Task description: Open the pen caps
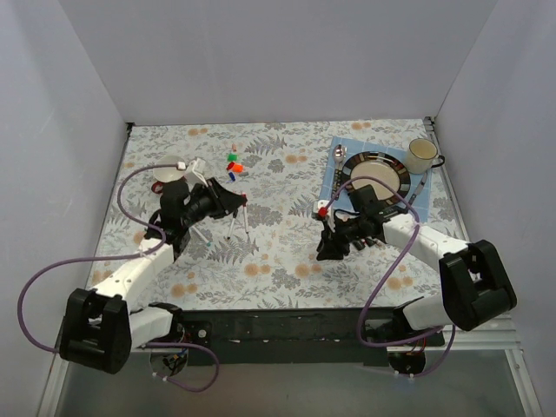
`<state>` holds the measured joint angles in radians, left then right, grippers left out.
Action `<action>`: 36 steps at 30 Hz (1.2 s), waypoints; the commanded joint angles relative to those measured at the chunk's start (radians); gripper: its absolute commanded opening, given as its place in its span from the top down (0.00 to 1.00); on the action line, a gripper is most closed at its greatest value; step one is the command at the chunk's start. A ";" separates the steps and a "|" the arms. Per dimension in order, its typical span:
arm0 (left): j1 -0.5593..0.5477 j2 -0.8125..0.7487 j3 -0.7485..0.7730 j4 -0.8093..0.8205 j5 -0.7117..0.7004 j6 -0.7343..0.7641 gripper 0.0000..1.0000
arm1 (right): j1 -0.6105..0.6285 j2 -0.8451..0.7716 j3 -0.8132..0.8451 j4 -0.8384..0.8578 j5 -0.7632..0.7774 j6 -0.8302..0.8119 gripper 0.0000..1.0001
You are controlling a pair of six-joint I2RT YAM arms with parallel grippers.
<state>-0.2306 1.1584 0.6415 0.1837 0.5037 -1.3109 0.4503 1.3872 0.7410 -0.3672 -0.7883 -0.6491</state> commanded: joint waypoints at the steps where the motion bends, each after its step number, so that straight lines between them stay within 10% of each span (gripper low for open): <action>1: -0.158 -0.084 -0.158 0.348 -0.105 -0.195 1.00 | 0.007 -0.019 0.067 0.028 -0.228 0.104 0.55; 11: -0.576 0.108 -0.243 0.726 -0.733 -0.271 1.00 | -0.009 -0.039 -0.078 0.574 -0.327 0.807 0.27; 21: -0.766 0.273 -0.140 0.773 -0.990 -0.243 1.00 | -0.012 -0.111 -0.131 0.665 -0.065 0.951 0.28; 27: -0.812 0.330 -0.097 0.800 -1.018 -0.246 1.00 | -0.025 -0.097 -0.130 0.663 -0.055 0.950 0.43; 34: -0.829 0.357 -0.100 0.847 -1.018 -0.269 1.00 | -0.028 -0.093 -0.132 0.683 -0.098 0.930 0.98; 36: -0.828 0.354 -0.098 0.852 -1.012 -0.271 1.00 | -0.028 -0.091 -0.131 0.685 -0.106 0.919 0.99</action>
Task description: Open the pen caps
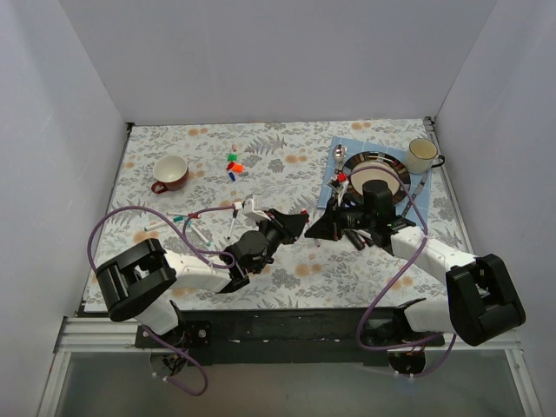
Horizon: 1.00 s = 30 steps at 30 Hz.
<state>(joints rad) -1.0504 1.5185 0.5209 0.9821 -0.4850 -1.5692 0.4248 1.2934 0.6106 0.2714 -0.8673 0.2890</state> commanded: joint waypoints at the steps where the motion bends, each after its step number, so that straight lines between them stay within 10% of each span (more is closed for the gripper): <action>1: -0.010 -0.007 0.021 0.053 -0.018 -0.012 1.00 | -0.004 0.003 0.001 0.043 -0.029 -0.022 0.99; 3: -0.010 -0.015 0.019 0.047 -0.014 -0.017 0.81 | -0.004 0.003 0.006 0.028 -0.029 -0.049 0.99; 9: -0.007 -0.034 0.022 0.007 0.003 -0.020 0.67 | -0.008 0.007 0.034 -0.047 -0.027 -0.131 0.99; 30: 0.039 -0.009 0.091 -0.160 0.118 -0.069 0.72 | -0.004 -0.009 0.046 -0.098 -0.027 -0.234 0.99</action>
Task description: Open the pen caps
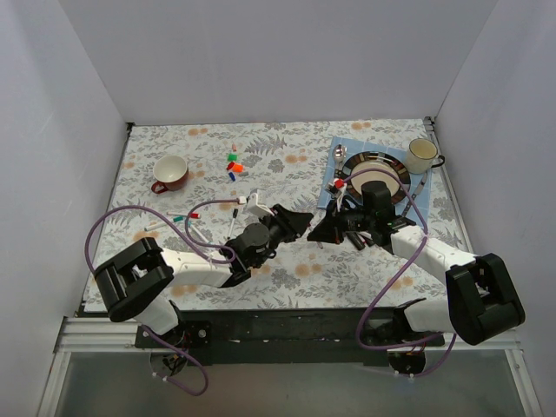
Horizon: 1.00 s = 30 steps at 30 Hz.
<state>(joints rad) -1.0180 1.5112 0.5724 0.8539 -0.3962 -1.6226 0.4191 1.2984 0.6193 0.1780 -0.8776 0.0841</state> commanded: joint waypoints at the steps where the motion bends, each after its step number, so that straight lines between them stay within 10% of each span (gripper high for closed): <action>1: 0.009 0.000 0.044 -0.041 0.034 -0.016 0.73 | 0.000 -0.013 0.039 -0.009 -0.015 -0.030 0.99; 8: 0.010 0.024 0.070 -0.070 0.071 -0.022 0.80 | 0.001 -0.017 0.040 -0.012 -0.012 -0.035 0.99; 11: 0.012 0.023 0.072 -0.072 0.077 -0.017 1.00 | 0.001 -0.014 0.042 -0.017 -0.008 -0.038 0.99; 30: 0.464 -0.092 0.380 -0.409 0.214 0.211 1.00 | 0.029 0.039 0.083 -0.141 0.028 -0.133 0.99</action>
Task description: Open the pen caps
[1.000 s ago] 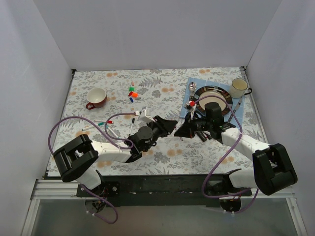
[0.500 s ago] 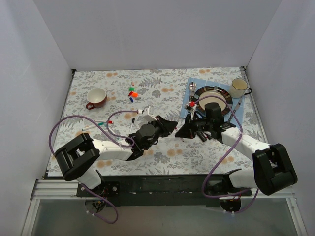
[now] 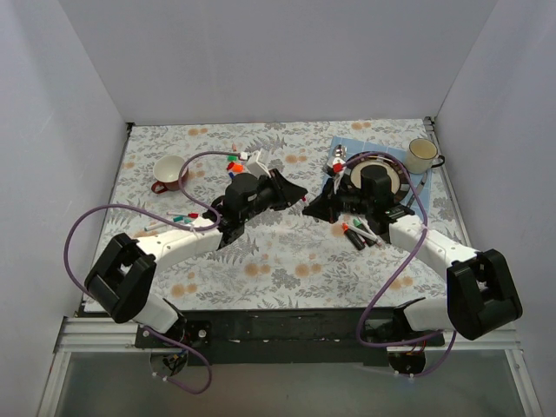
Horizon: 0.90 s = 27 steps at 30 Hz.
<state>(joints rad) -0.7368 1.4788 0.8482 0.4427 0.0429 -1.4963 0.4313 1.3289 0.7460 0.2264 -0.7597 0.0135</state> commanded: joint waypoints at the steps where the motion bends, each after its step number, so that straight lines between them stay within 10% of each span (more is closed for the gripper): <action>1: 0.195 -0.060 0.112 -0.004 -0.225 0.085 1.00 | 0.015 0.007 -0.043 -0.191 -0.089 -0.063 0.99; 15: 0.375 -0.040 0.138 0.004 -0.227 0.033 1.00 | 0.018 0.038 -0.030 -0.214 -0.060 -0.082 0.99; 27: 0.556 0.185 0.199 -0.196 0.126 0.047 1.00 | -0.043 -0.045 0.073 -0.478 0.048 -0.417 0.99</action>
<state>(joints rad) -0.2253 1.5558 0.9802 0.3767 0.0280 -1.4845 0.4232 1.3491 0.7601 -0.1604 -0.7269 -0.2546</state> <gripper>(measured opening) 0.148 0.095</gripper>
